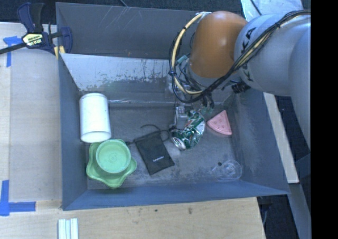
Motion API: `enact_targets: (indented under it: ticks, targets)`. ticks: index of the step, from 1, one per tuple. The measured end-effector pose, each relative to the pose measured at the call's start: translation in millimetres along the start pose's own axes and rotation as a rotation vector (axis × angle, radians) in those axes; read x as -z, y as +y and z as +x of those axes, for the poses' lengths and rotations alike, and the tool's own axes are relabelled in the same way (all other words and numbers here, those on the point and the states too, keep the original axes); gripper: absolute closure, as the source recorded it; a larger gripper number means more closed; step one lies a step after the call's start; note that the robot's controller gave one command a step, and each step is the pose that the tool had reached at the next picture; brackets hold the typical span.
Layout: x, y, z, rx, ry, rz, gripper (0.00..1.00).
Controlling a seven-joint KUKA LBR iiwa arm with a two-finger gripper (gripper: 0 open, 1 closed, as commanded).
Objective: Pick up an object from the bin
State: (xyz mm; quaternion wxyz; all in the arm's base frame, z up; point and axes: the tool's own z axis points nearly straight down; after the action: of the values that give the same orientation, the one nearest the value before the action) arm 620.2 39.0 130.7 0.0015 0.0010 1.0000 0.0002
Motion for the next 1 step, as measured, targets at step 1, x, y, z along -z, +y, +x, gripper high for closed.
enact_targets:
  ticks: [1]
  targets:
    - [0.0, 0.0, 0.0, 0.000, 0.000, 0.000, 0.00]
